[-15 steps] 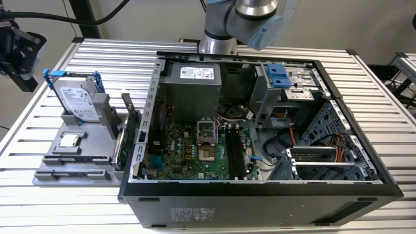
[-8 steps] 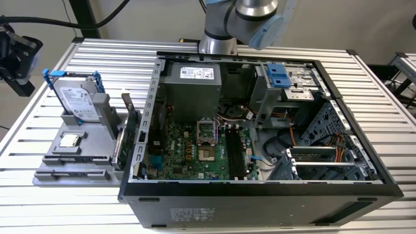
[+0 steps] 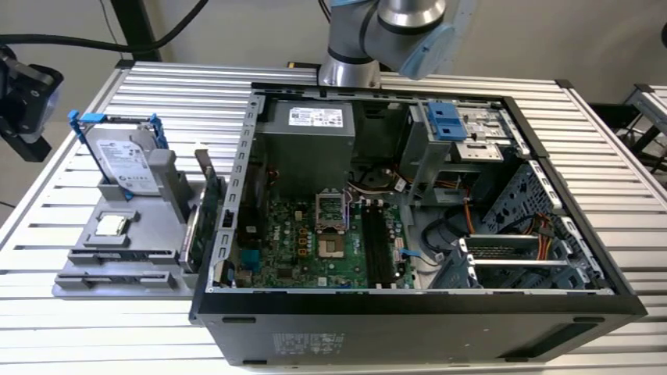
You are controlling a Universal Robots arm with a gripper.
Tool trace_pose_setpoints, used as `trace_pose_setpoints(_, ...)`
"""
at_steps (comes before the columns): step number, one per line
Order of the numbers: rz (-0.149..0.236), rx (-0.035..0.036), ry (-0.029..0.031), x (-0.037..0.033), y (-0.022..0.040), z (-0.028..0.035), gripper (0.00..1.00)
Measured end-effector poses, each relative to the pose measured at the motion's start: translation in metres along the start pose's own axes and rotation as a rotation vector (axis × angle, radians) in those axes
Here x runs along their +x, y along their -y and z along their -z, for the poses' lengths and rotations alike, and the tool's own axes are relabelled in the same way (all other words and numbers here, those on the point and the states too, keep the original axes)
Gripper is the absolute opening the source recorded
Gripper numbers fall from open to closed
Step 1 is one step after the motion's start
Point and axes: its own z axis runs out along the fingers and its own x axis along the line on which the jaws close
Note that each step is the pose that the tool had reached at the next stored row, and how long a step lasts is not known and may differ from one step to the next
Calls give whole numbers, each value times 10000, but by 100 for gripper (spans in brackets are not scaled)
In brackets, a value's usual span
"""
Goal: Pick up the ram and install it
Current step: 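Reach for the ram, then pick up the ram and move it above insertion slot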
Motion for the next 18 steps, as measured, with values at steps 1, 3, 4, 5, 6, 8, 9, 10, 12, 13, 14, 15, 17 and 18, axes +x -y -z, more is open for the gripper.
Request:
trace_pose_setpoints(1,0,1,0,0,5,0,0)
trace_pose_setpoints(3,-2,0,0,0,9,1,0)
trace_pose_setpoints(4,-2,0,0,0,9,1,0)
trace_pose_setpoints(5,-1,0,0,-1,9,1,0)
trace_pose_setpoints(6,0,0,0,0,10,1,0)
trace_pose_setpoints(8,-1,0,0,0,11,1,0)
trace_pose_setpoints(9,-1,0,0,0,11,1,0)
trace_pose_setpoints(10,0,0,0,0,15,1,0)
trace_pose_setpoints(12,1,-1,1,-2,25,1,0)
trace_pose_setpoints(13,0,0,0,-1,33,2,0)
trace_pose_setpoints(14,0,0,0,-2,45,2,0)
trace_pose_setpoints(15,0,0,0,-2,57,2,0)
trace_pose_setpoints(17,7,0,0,-3,70,3,0)
trace_pose_setpoints(18,13,0,-1,-3,74,3,0)
